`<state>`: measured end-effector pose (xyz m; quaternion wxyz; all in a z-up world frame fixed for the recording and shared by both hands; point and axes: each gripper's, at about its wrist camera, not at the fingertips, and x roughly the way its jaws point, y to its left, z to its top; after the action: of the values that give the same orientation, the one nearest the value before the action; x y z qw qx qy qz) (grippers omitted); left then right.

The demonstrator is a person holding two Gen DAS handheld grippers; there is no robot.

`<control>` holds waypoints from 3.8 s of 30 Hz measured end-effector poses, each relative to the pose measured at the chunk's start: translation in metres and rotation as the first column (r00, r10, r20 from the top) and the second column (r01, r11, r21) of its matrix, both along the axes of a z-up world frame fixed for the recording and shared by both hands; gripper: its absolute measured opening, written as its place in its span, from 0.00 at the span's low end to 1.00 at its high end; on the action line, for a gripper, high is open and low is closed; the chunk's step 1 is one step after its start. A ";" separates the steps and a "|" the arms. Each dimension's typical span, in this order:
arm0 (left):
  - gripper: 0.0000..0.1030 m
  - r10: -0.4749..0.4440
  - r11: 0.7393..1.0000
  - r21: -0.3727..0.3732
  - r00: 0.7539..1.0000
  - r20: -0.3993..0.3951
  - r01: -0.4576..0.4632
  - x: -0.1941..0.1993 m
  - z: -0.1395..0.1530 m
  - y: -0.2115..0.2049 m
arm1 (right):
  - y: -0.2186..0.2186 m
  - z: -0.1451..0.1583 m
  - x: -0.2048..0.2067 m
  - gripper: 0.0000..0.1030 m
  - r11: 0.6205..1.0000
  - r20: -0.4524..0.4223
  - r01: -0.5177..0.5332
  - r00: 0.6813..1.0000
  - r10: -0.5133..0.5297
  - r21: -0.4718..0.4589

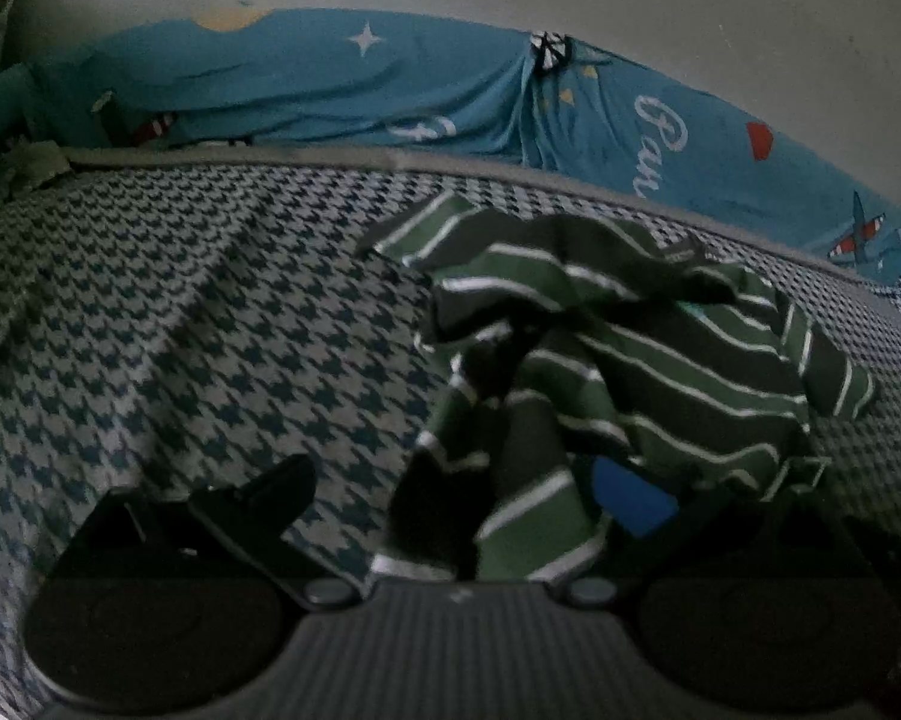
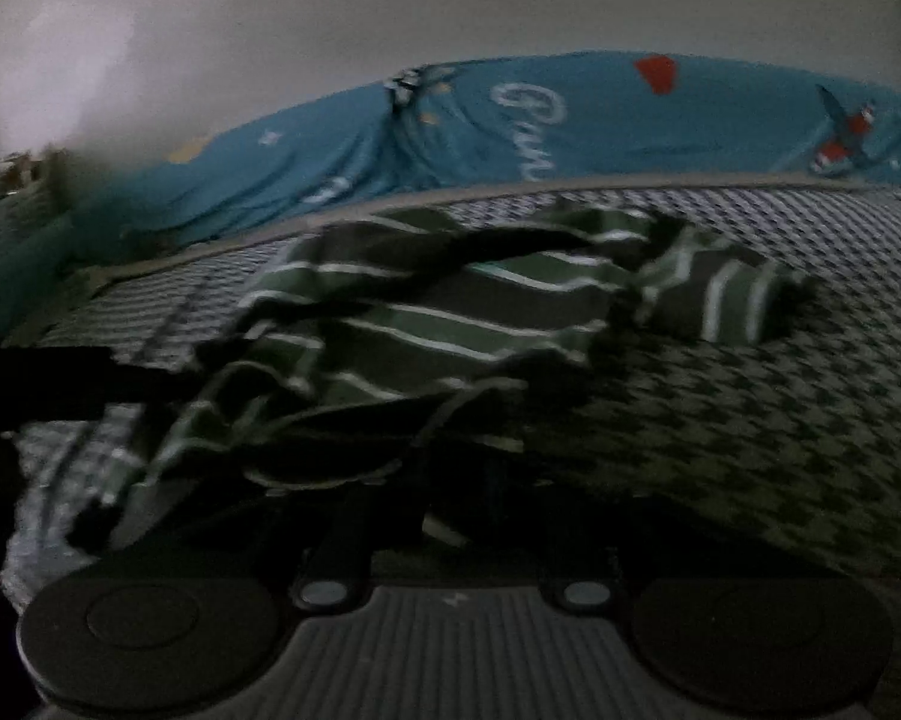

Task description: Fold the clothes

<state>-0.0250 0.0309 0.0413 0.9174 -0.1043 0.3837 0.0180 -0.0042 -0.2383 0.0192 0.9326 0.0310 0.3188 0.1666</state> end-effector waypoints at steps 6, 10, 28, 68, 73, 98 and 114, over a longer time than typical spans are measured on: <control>1.00 -0.011 1.000 -0.005 1.000 -0.028 0.011 0.004 -0.009 -0.006 | -0.005 -0.013 0.009 0.28 0.999 -0.041 0.003 0.999 -0.001 0.038; 1.00 -0.001 1.000 -0.011 0.999 -0.051 0.001 0.007 -0.016 -0.005 | -0.003 -0.019 0.014 0.28 0.998 -0.042 0.004 0.999 -0.002 0.066; 1.00 0.059 0.997 -0.035 0.992 -0.110 -0.063 0.004 -0.029 0.009 | -0.009 0.037 -0.039 0.07 0.998 0.208 0.065 0.976 -0.063 -0.003; 1.00 0.150 0.986 -0.073 0.988 -0.040 -0.152 -0.029 -0.004 0.039 | 0.043 0.033 -0.086 0.08 0.970 0.134 -0.238 0.961 0.241 -0.038; 1.00 0.147 0.987 -0.069 0.989 -0.016 -0.148 -0.028 0.009 0.047 | 0.080 0.028 -0.089 0.08 0.927 0.121 -0.370 0.919 0.376 -0.063; 1.00 0.183 0.978 -0.106 0.983 0.014 -0.181 -0.037 0.021 0.069 | 0.200 -0.025 -0.082 0.44 0.739 0.059 -0.606 0.760 0.647 -0.295; 1.00 0.284 0.958 -0.066 0.950 0.131 -0.278 -0.055 0.046 0.098 | 0.214 0.013 -0.063 0.07 0.746 0.008 -0.665 0.747 0.665 0.042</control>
<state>-0.0798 0.1289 0.0875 0.9273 -0.1803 0.3003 0.1322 -0.0672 -0.0245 0.0323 0.8103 -0.0643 0.3086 0.4941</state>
